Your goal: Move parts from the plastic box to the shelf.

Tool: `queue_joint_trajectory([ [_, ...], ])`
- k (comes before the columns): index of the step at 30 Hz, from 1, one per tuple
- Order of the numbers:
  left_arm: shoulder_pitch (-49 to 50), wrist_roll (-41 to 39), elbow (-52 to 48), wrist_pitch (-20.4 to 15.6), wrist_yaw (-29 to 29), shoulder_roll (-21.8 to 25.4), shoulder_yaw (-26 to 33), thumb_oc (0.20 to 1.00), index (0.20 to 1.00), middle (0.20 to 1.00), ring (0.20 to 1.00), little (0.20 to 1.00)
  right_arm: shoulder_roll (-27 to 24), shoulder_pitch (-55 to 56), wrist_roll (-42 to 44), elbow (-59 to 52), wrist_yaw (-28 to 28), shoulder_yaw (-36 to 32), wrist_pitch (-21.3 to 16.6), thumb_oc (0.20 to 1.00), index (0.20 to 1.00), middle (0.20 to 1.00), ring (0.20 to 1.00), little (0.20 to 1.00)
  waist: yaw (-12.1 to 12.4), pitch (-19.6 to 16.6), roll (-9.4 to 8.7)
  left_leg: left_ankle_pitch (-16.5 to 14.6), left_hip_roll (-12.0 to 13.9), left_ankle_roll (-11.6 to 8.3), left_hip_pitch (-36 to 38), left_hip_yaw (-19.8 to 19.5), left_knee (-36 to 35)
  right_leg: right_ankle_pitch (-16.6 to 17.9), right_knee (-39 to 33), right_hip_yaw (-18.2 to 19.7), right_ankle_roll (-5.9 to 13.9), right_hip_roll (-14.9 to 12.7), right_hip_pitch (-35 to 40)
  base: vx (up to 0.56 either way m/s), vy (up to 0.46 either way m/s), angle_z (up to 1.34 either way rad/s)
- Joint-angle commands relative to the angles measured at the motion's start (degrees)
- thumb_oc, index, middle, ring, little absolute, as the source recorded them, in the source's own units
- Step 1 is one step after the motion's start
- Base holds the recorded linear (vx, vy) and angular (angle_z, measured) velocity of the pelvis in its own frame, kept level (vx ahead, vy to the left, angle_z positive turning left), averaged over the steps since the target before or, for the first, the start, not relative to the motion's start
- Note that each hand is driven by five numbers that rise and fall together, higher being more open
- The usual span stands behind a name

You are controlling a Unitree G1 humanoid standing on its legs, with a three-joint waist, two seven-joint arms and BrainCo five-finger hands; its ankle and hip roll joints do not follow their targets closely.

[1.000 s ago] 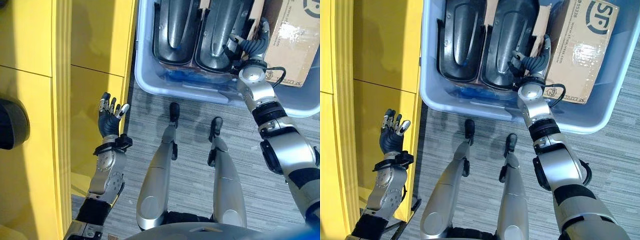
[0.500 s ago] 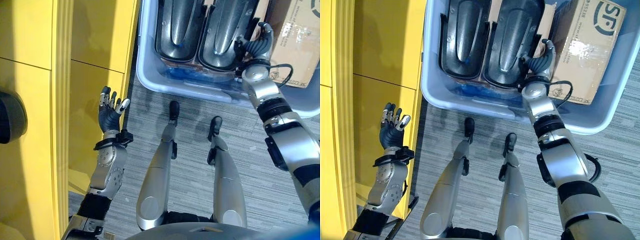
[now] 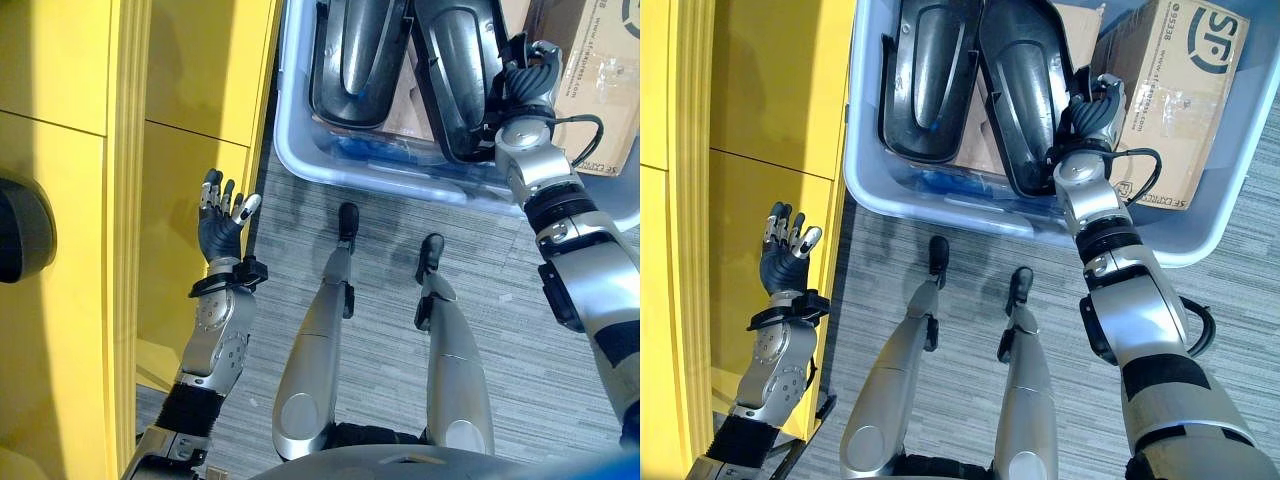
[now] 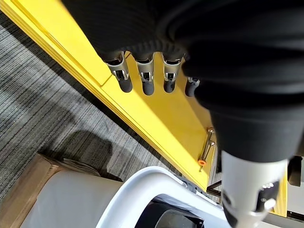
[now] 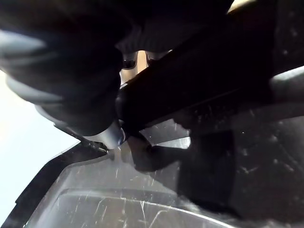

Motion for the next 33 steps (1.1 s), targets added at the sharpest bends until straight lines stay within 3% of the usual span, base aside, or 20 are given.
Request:
queue_joint_trajectory([
  [1,0.1,0.6,-3.7,-3.38,1.06,3.45,0.49,1.0,1.0,1.0,1.0,1.0,1.55,-0.47,-1.11,1.18,1.71,3.08,-1.02,0.2,0.2,0.2,0.2,0.2,0.98,-0.65,-2.14,-6.16,2.47,-3.87,0.05,-0.93,5.37,5.88,-9.22,-2.17,4.88,-6.78,6.67,0.0,0.0,0.0],
  [9,0.54,0.53,-2.75,-2.83,1.16,2.86,1.41,1.0,1.0,1.0,1.0,1.0,2.04,4.59,0.95,-11.68,0.7,-0.01,-3.07,0.2,0.2,0.2,0.2,0.2,0.18,-0.65,-2.66,-6.32,2.59,-3.91,1.39,-0.62,5.31,5.73,-9.0,-1.9,4.83,-6.69,7.55,0.0,-0.001,-0.01],
  [18,3.91,0.94,-2.77,0.05,0.89,2.21,3.99,1.0,1.0,1.0,1.0,1.0,6.79,25.68,3.49,-46.92,2.64,-9.15,-9.22,0.2,0.2,0.2,0.2,0.2,-1.8,-0.66,-3.95,-5.91,3.47,-4.28,10.31,-0.66,3.43,5.59,-9.72,-1.94,4.78,-6.35,15.14,-0.02,-0.042,-0.05],
  [21,7.45,0.92,-2.57,1.8,-0.57,2.05,5.42,1.0,1.0,1.0,1.0,1.0,9.39,34.27,6.17,-56.18,5.74,-10.23,-11.34,0.2,0.2,0.2,0.2,0.2,-2.24,-3.7,-4.09,-5.1,4.48,-4.59,15.39,-0.74,1.31,5.63,-11.19,-2.28,4.74,-6.41,19.57,0.03,-0.078,-0.03],
  [29,11.07,1.93,-2.45,3.44,-2.3,1.53,7.47,1.0,1.0,1.0,1.0,1.0,11.55,44.3,8.3,-61.88,9.85,-9.54,-11.87,0.2,0.2,0.2,0.2,0.2,-3.1,-7.22,-3.95,-5.25,5.73,-4.61,20.85,-1.07,0.43,3.76,-10.62,-2.29,4.44,-5.99,24.03,0.02,-0.035,0.01],
  [33,13.26,2.62,-0.72,4.82,-3.81,1.35,9.25,1.0,1.0,1.0,1.0,1.0,11.66,50.8,10.34,-63.63,12.99,-10.2,-11.76,0.2,0.2,0.2,0.2,0.2,-3.84,-9.73,-3.9,-5.52,7.23,-4.79,25.22,-1.6,0.18,0.35,-6.61,-2.56,3.86,-4.76,26.68,0.02,-0.08,0.07],
])
